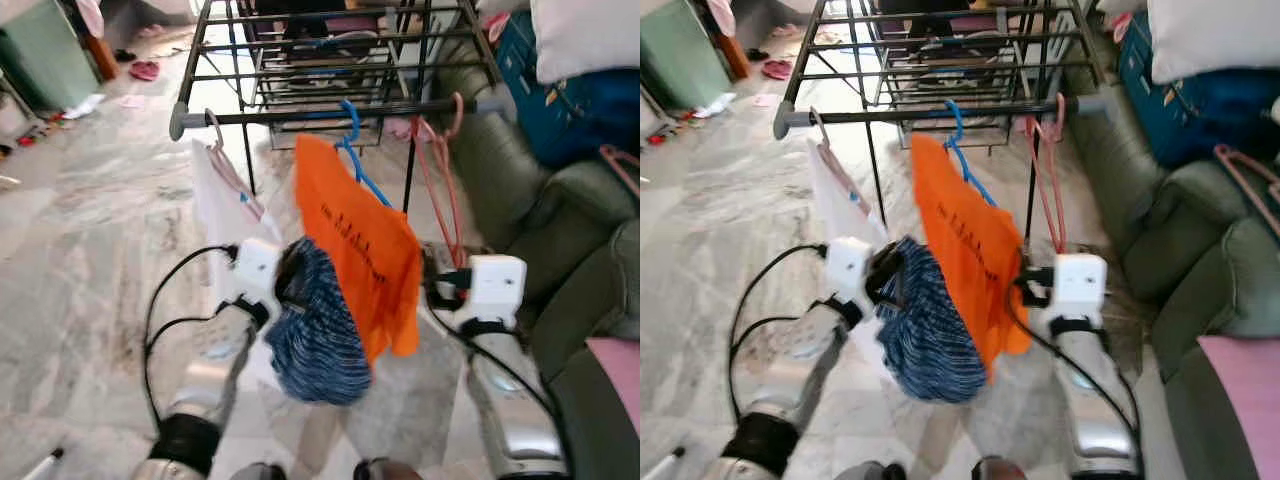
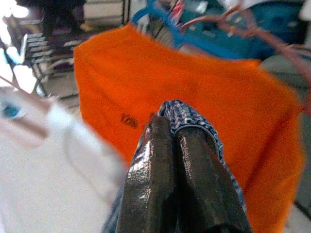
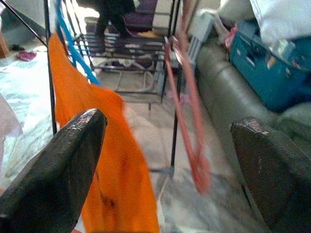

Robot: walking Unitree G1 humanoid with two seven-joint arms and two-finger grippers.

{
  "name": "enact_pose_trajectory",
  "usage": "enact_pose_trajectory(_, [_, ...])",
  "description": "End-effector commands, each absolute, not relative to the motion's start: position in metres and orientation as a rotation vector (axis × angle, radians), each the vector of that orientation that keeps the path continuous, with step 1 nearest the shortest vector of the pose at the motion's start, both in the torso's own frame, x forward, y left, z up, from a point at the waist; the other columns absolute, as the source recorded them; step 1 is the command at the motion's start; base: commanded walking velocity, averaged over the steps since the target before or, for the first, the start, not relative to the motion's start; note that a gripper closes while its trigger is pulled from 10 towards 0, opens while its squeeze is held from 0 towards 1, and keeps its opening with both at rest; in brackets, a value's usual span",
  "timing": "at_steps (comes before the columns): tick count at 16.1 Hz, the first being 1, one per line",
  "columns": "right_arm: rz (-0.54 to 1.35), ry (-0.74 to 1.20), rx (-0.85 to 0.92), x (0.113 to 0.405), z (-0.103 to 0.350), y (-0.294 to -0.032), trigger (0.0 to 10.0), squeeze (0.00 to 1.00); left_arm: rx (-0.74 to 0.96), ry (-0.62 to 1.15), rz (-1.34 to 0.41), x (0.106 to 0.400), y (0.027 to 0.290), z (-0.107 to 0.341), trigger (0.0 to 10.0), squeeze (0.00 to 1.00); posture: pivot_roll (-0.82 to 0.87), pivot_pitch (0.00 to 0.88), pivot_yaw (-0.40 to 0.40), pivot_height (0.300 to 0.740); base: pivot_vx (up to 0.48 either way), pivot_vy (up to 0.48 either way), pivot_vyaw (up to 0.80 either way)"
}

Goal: Hang hanger

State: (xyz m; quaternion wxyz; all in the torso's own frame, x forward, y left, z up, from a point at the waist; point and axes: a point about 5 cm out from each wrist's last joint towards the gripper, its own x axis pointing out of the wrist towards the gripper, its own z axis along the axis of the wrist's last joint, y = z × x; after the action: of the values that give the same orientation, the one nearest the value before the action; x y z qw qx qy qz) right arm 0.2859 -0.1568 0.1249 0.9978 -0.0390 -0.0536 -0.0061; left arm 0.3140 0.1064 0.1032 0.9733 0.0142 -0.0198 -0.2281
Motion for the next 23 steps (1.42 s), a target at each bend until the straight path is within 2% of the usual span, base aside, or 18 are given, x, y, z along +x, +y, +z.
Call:
enact_pose_trajectory(1, [-0.034,-0.146,-0.100,0.287,0.133,-0.158,10.0,0.00,0.036,-0.027,-0.472,0.310,0.108,0.100,10.0,0.00,-0.11,0.180,0.035,0.740,0.000,0.000,0.00])
enact_pose_trajectory(8, [-0.135,-0.221,-0.127,0.300,0.161,-0.180,10.0,0.00,0.063,-0.014,-0.547,0.297,0.109,0.099,10.0,0.00,-0.09,0.238,0.054,0.740,0.000,0.000,0.00])
enact_pose_trajectory(15, [-0.149,-0.131,-0.101,0.361,0.180,-0.197,10.0,0.00,0.096,-0.003,-0.624,0.281,0.116,0.108,10.0,0.00,-0.02,0.313,0.078,0.740,0.000,0.000,0.00])
enact_pose_trajectory(19, [-0.102,-0.059,-0.079,0.386,0.182,-0.191,10.0,0.00,0.104,0.009,-0.623,0.273,0.122,0.111,10.0,0.00,0.02,0.326,0.081,0.740,0.000,0.000,0.00])
enact_pose_trajectory(23, [-0.114,-0.016,-0.068,0.398,0.184,-0.189,10.0,0.00,0.120,0.019,-0.597,0.265,0.131,0.115,10.0,0.00,0.09,0.337,0.080,0.740,0.000,0.000,0.00])
